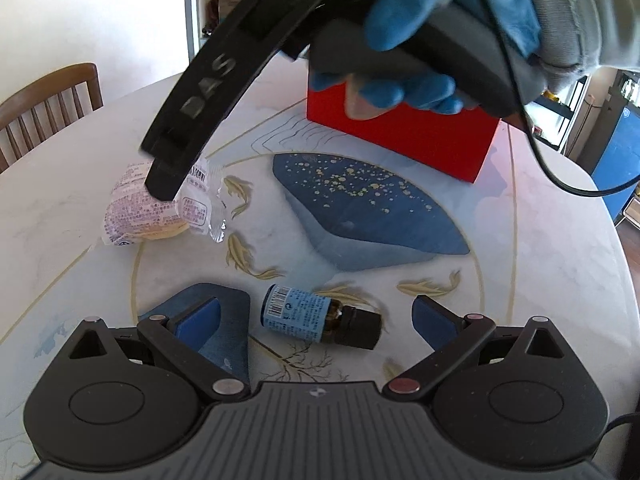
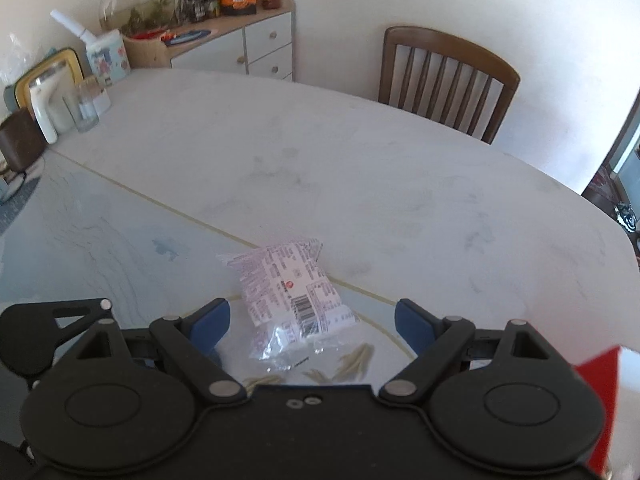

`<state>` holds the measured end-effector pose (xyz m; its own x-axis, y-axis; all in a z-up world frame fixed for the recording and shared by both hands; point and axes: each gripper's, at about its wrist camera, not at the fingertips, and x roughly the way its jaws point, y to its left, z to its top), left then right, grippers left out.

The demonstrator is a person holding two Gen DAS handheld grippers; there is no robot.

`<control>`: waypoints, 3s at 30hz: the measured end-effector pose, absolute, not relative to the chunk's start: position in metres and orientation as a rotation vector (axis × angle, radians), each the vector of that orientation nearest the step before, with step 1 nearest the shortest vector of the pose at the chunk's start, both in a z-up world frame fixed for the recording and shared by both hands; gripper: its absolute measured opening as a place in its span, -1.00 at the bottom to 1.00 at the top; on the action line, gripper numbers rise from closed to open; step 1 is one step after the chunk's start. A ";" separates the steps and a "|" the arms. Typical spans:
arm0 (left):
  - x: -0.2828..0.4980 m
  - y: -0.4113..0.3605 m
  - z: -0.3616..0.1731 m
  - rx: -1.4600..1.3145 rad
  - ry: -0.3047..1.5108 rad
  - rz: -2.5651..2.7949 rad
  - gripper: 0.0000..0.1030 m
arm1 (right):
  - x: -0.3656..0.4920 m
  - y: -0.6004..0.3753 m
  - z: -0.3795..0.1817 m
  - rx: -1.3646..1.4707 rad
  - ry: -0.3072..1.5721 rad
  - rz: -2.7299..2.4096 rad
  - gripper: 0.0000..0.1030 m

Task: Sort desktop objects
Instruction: 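Grasp the brown glass bottle with the left tool while the right tool grasps the bread bag, then carry the bottle and bread bag over the red box with both tools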

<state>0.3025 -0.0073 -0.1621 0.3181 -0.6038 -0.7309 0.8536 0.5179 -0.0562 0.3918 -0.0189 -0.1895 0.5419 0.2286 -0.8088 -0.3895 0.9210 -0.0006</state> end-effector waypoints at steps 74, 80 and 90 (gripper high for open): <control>0.261 -0.003 -0.095 0.189 0.766 -0.640 0.22 | 0.302 -0.062 -0.152 -0.050 0.934 0.268 0.04; 0.253 -0.021 -0.064 0.178 0.716 -0.625 0.22 | 0.281 -0.085 -0.130 -0.024 0.887 0.248 0.04; 0.247 -0.063 -0.031 0.166 0.666 -0.636 0.22 | 0.253 -0.132 -0.102 0.009 0.815 0.215 0.04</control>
<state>0.2473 -0.0629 -0.0312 0.6060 -0.4954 -0.6224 0.5983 0.7995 -0.0538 0.2529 -0.1325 -0.1017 0.6652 0.1940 -0.7210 -0.1867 0.9782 0.0909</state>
